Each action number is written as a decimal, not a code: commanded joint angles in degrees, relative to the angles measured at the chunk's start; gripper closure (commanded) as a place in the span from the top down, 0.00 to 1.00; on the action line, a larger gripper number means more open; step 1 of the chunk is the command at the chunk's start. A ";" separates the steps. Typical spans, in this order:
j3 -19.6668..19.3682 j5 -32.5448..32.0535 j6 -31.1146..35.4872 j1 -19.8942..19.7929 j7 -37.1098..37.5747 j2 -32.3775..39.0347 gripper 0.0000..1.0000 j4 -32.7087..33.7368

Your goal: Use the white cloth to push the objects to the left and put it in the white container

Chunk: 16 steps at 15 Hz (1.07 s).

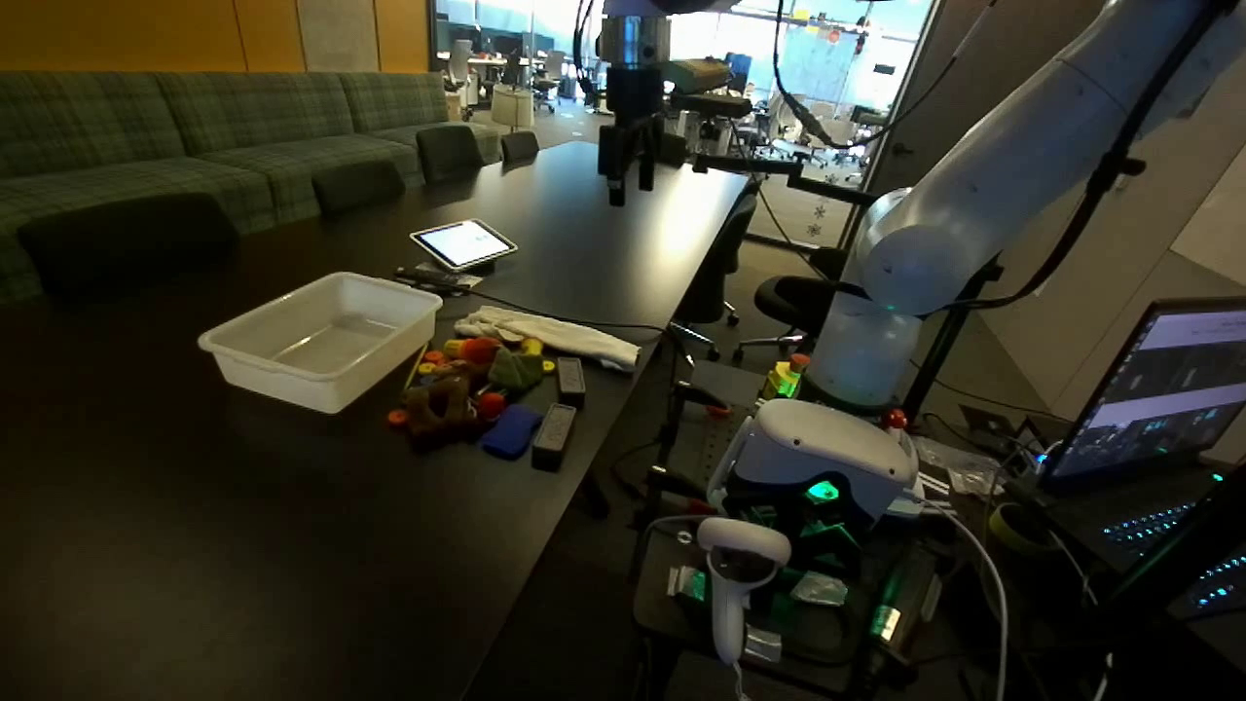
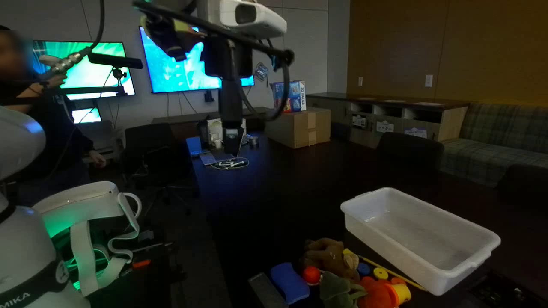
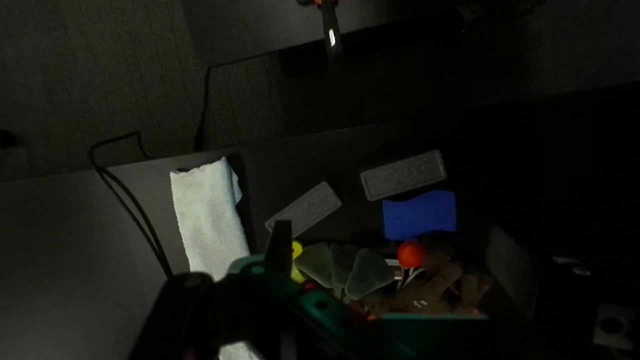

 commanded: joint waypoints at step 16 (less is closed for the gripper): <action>-5.91 9.48 50.45 -14.24 -21.64 64.71 1.00 23.15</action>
